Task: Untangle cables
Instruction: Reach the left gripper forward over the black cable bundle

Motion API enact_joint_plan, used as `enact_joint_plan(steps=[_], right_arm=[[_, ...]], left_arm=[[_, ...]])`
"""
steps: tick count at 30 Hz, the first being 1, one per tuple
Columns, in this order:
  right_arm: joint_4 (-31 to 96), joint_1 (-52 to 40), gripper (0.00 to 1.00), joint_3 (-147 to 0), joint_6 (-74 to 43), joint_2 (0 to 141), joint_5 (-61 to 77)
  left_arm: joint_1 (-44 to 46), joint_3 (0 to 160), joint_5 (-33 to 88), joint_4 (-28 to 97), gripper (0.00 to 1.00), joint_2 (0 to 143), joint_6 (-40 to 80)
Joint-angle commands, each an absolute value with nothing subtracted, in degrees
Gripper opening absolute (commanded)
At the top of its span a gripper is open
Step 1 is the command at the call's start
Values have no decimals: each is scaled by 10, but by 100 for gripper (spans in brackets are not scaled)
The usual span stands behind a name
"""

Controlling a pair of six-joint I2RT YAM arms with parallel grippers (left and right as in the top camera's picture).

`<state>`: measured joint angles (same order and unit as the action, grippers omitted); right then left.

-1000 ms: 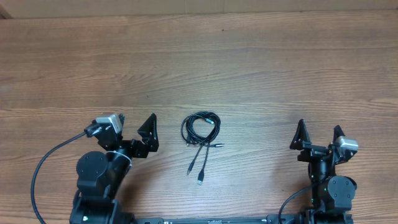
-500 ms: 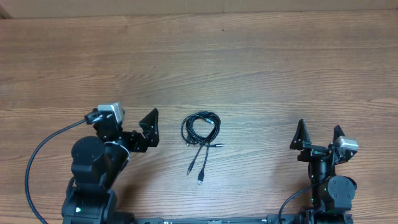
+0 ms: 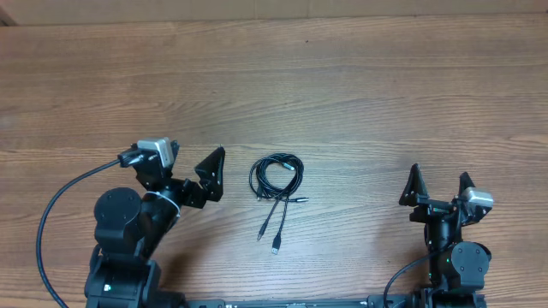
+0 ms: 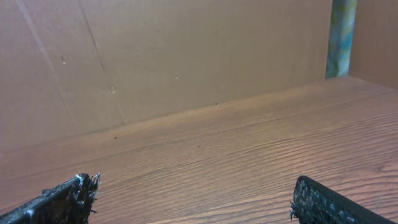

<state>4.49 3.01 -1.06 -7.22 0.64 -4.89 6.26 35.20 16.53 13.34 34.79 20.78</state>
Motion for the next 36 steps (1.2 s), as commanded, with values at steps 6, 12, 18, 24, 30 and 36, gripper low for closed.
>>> enact_joint_plan(steps=[6,12,18,24,30,36], right_arm=[[42,33,100,-4,-72,4,-53],[42,33,100,-4,-72,4,-53],[42,33,100,-4,-72,4,-53],[42,33,100,-4,-72,4,-53],[42,33,100,-4,-72,4,-53],[42,33,100,-4,-72,4,-53]], left_arm=[[60,366,144,120,99,349,214],[60,366,101,126,99,349,214],[60,366,83,126,100,349,192],[60,368,84,111,100,356,160],[60,397,88,117,99,393,137],[60,474,90,164,99,442,116]])
